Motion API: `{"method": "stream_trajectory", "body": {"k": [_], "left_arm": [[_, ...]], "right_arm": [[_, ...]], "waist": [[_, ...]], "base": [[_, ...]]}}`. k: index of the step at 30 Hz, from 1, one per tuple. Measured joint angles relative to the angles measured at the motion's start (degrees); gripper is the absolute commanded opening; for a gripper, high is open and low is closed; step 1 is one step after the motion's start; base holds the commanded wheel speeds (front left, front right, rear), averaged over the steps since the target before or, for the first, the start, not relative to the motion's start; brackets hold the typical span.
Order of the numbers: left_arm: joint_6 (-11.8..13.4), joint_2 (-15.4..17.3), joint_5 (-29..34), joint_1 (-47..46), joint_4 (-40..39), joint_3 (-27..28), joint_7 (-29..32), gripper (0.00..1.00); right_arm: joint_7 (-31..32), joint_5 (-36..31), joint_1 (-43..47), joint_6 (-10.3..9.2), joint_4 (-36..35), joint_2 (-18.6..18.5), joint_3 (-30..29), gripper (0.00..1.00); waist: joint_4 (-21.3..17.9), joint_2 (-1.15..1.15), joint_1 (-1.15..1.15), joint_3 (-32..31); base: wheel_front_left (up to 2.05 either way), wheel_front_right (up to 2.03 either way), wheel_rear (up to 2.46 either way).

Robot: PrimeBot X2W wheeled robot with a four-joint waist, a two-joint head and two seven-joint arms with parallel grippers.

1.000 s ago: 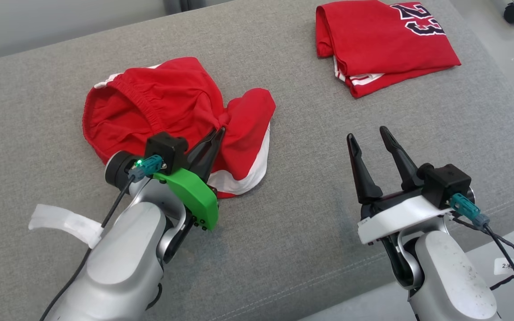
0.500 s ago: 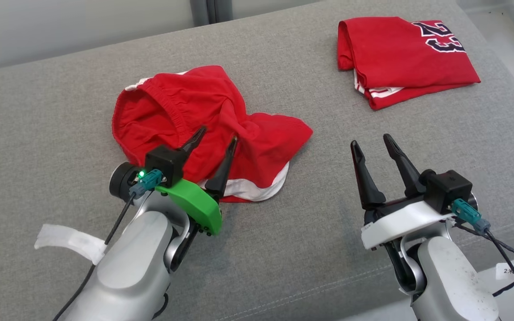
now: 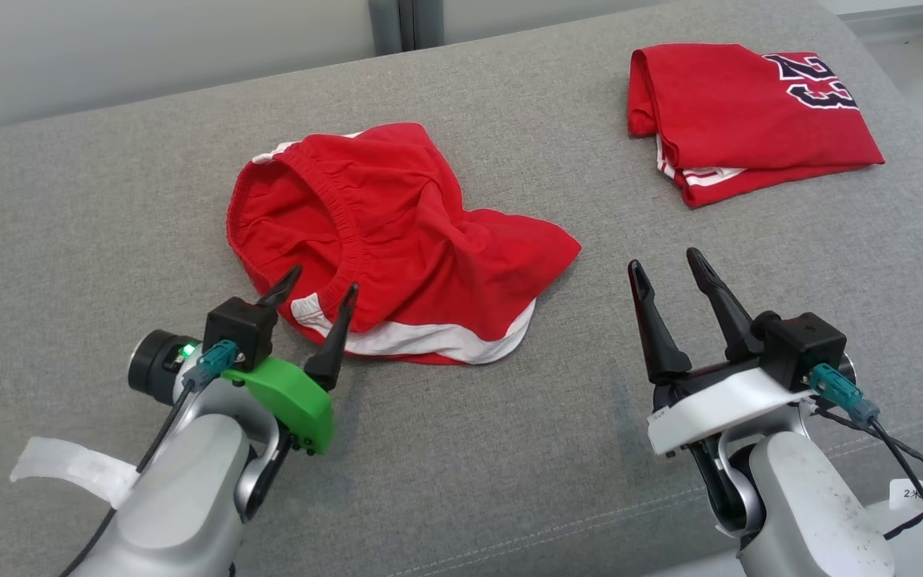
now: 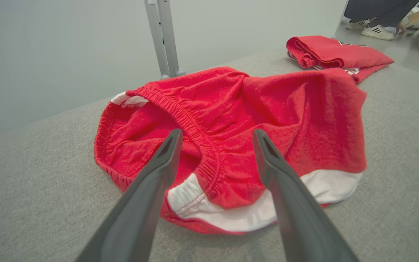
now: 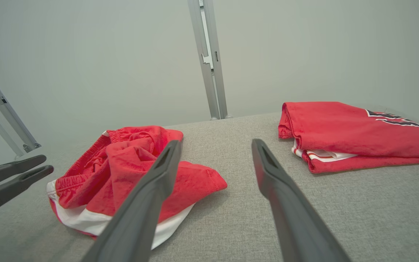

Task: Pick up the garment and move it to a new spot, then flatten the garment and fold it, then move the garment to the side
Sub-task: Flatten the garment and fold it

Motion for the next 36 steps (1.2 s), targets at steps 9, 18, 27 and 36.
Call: {"method": "stream_trajectory", "body": {"k": [9,18,27,36], "left_arm": [[-1.6,3.2,0.04,-1.9,4.66,-1.3,1.94,1.0],[-2.75,3.58,0.93,-3.47,6.71,-5.01,3.86,1.0],[-3.13,3.5,-1.69,-4.24,9.34,-6.54,5.17,0.0],[-3.18,2.31,-3.39,-3.63,9.25,-7.11,2.52,0.0]], "right_arm": [[0.0,0.36,-0.16,0.0,-0.18,0.0,-0.23,1.0],[0.0,0.45,-0.42,0.0,-0.11,0.0,-0.24,1.0],[0.0,0.44,-0.44,0.0,0.14,0.0,-0.21,1.0],[0.0,-0.22,0.24,0.0,0.54,0.01,-0.83,1.0]], "waist": [[-1.07,0.0,0.0,1.66],[-1.88,0.0,0.0,2.0],[-2.36,0.0,0.0,1.68],[-0.18,0.0,0.0,0.26]], "base": [[0.0,0.0,0.0],[0.0,0.0,0.0],[0.0,0.0,0.0],[0.0,0.0,0.0]]}}
